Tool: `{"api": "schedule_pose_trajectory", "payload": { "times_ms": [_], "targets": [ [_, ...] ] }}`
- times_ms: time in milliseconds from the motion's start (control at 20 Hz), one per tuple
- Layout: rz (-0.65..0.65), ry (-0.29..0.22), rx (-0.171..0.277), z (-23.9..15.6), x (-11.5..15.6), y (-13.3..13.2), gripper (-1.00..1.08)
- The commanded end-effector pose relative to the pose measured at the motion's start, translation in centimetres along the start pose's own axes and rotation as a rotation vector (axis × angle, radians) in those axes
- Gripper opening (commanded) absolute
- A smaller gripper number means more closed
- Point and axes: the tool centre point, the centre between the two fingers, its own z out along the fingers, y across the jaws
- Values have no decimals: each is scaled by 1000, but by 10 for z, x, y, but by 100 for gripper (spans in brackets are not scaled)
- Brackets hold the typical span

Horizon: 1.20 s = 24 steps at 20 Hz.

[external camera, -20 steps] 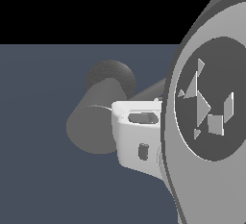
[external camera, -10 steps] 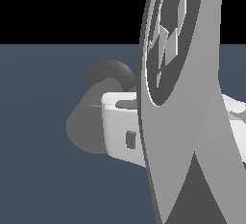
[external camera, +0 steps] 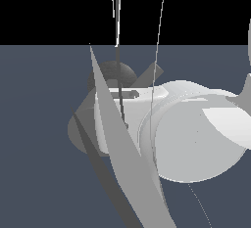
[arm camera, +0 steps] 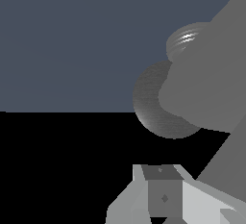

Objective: Turn on the faucet by rotating a designated handle.

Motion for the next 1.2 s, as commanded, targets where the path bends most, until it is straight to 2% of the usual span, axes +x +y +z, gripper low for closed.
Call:
{"api": "schedule_pose_trajectory", "payload": {
  "times_ms": [0,200,250,300,1150],
  "targets": [
    [-2,-102,-2,2,-38,5,-100],
    [-2,-107,-1,2,-44,8,-100],
    [-7,-7,-3,-4,-12,4,-100],
    [-7,7,-3,0,-6,4,-100],
    [-4,-53,-2,0,-43,38,-100]
  ]
}}
